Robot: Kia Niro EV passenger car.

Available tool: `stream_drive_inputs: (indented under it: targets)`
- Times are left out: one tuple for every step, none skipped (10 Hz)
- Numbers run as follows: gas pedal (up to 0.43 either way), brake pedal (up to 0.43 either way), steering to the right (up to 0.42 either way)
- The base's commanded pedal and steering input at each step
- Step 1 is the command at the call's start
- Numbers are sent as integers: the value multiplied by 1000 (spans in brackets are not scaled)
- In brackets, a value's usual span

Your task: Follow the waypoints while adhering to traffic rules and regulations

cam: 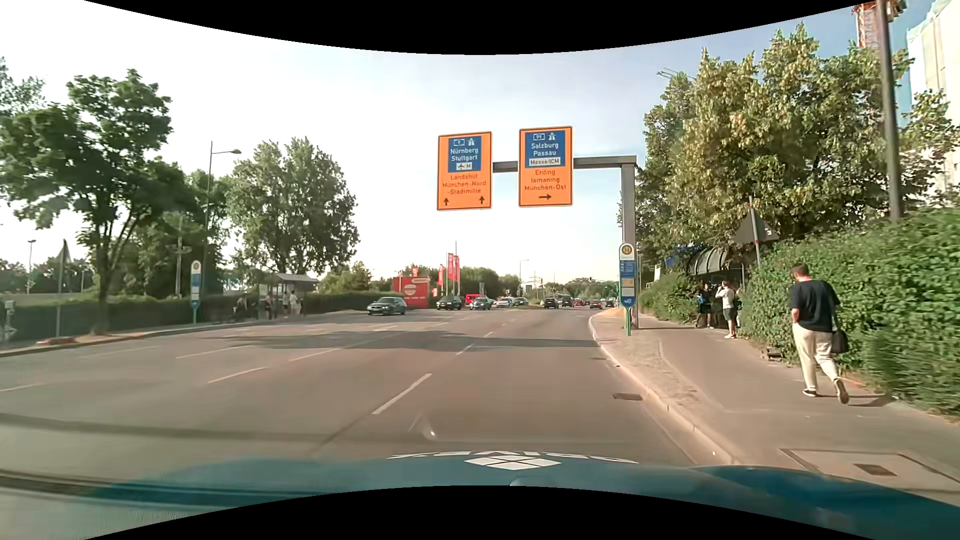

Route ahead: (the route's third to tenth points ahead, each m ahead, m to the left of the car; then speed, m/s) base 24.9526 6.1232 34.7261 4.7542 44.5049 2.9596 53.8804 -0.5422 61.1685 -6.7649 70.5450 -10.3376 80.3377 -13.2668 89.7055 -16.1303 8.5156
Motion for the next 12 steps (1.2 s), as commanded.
stream_drive_inputs:
  targets:
    - [260, 0, 69]
    - [260, 0, 66]
    - [260, 0, 60]
    - [260, 0, 49]
    - [260, 0, 38]
    - [260, 0, 30]
    - [260, 0, 23]
    - [260, 0, 15]
    - [260, 0, 7]
    - [248, 0, 7]
    - [248, 0, 6]
    - [248, 0, 6]
